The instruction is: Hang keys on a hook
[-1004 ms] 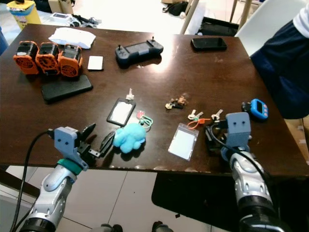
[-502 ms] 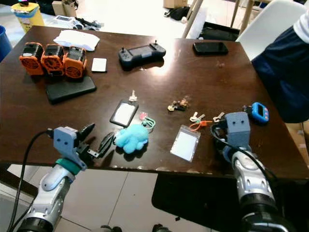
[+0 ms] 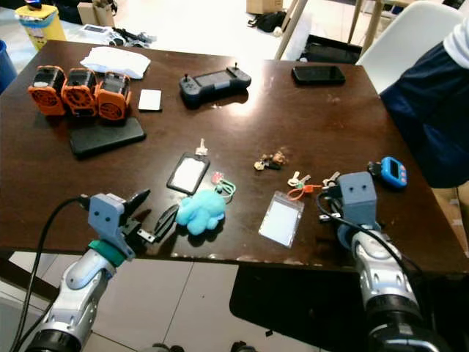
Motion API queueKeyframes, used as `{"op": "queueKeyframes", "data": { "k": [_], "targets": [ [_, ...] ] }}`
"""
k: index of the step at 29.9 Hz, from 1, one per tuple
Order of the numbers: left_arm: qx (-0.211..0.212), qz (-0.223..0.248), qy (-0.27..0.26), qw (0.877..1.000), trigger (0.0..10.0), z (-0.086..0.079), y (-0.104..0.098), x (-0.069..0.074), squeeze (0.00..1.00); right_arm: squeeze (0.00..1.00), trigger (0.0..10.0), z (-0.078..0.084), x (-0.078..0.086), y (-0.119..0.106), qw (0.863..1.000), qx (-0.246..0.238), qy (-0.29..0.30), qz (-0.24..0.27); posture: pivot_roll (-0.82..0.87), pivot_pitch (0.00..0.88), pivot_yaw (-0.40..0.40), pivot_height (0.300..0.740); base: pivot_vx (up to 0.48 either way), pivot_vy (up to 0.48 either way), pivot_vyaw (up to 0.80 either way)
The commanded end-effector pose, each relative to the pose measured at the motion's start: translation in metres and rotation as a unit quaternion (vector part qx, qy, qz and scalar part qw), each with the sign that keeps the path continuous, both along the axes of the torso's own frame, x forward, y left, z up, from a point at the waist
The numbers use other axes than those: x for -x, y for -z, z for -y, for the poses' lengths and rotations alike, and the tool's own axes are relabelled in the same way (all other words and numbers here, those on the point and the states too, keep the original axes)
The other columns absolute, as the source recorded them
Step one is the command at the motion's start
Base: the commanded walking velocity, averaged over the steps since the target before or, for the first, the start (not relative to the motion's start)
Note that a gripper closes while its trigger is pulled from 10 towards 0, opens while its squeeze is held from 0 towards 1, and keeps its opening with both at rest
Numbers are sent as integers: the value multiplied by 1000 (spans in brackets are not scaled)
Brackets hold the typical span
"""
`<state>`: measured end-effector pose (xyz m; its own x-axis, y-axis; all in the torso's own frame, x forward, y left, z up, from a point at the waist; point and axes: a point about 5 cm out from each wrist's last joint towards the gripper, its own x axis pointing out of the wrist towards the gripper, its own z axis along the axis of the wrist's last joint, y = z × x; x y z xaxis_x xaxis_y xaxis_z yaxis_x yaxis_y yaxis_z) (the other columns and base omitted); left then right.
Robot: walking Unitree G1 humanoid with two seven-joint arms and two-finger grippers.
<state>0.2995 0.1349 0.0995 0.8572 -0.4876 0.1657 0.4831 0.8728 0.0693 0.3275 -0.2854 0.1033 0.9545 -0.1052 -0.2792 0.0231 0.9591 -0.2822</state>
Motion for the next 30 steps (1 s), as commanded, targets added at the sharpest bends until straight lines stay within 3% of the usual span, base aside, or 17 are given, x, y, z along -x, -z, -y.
{"op": "queueKeyframes", "data": {
  "k": [1,5,8,9,10,11,25,27,29,30],
  "targets": [
    [-6,-10,6,1000,10000,2,6,2,0,0,0,4,22,40,995,8,12,-95,-29,118,51,740,0,0,0],
    [-9,-9,9,1000,10000,2,6,1,0,0,0,3,22,41,996,23,2,-92,-31,111,50,740,0,0,0],
    [-9,-9,11,1000,10000,3,6,1,0,0,0,-1,19,36,998,-1,-4,-67,-31,111,50,740,0,0,0],
    [-10,-9,12,1000,10000,4,6,1,0,702,10000,-3,16,31,999,-24,-10,-46,-34,103,49,740,0,0,0],
    [-10,-9,12,1000,10000,4,6,1,0,702,10000,-3,16,31,999,-24,-10,-46,-34,103,49,740,0,0,0],
    [-10,-9,14,1000,10000,6,6,0,0,1000,10000,-4,14,26,999,-35,-11,-26,-37,98,47,740,0,0,0],
    [-8,-9,18,1000,10000,10,7,0,0,1000,10000,-8,6,12,997,-73,-22,20,-38,93,38,740,0,0,0],
    [-6,-9,18,1000,10000,11,8,1,0,1000,10000,-16,4,8,989,-137,-44,42,-35,92,37,740,0,0,0],
    [-6,-9,18,1000,10000,11,8,1,0,1000,10000,-16,4,8,989,-137,-44,42,-35,92,37,740,0,0,0],
    [-6,-10,18,1000,10000,11,9,1,0,1000,10000,-19,4,6,984,-163,-51,50,-36,96,37,740,0,0,0]
  ]
}}
